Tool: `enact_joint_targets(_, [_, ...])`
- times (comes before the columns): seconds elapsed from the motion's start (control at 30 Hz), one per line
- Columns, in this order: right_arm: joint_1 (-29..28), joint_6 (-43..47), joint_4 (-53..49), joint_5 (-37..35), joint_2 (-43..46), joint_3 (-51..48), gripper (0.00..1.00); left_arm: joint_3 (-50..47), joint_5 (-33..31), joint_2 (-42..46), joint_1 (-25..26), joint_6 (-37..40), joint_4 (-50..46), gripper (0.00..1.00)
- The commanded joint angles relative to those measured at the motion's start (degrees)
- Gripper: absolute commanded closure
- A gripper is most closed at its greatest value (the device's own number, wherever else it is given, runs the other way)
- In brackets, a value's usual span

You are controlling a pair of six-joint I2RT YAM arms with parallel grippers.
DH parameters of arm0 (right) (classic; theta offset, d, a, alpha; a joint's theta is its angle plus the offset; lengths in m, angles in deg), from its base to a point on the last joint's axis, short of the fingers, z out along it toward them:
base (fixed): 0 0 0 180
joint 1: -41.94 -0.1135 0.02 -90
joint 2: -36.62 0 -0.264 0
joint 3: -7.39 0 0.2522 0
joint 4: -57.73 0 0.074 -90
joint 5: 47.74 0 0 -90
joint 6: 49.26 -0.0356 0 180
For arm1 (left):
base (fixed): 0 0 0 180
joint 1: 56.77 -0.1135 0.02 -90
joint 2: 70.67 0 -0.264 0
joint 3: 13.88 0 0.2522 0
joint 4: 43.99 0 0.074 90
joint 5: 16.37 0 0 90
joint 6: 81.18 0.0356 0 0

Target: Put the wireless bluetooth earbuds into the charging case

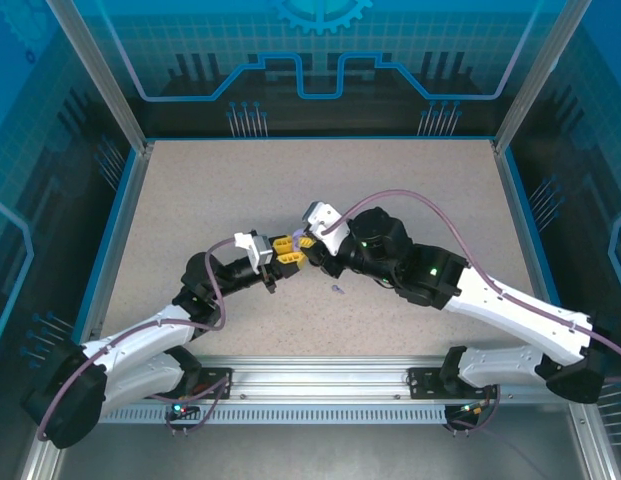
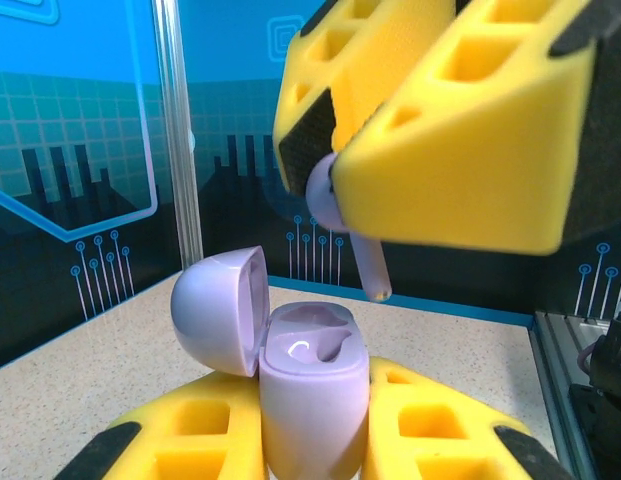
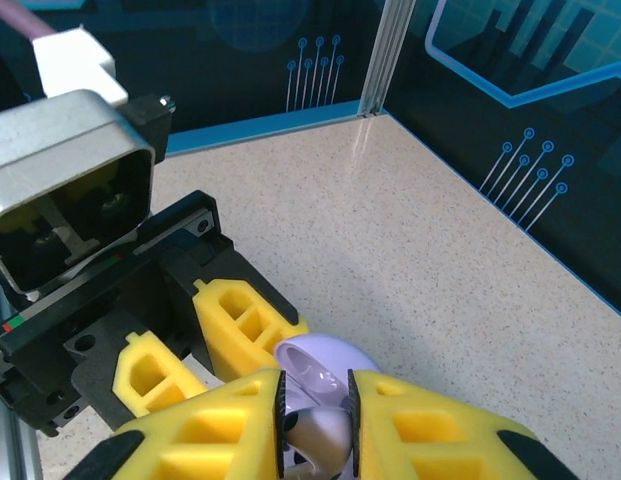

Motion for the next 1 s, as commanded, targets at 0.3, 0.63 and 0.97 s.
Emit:
enact_joint_targets(0.3, [-2.2,2.8,0.9,-5.8,-2.8,3.5,0.77,1.8,-1.1,0.0,0.5,-0.9,2.7,1.0])
enact_joint_targets(0.63, [-2.4,2.7,-0.3,-5.2,-4.1,3.5,0.77,2.0,-1.4,0.1,0.5,-1.3,2.5,1.0])
enact_joint_targets(0.97, [-2.5,1.7,-1.3,-3.5,-3.8,3.5,0.78,1.8,-1.9,0.0,0.6,-1.3,2.2,1.0])
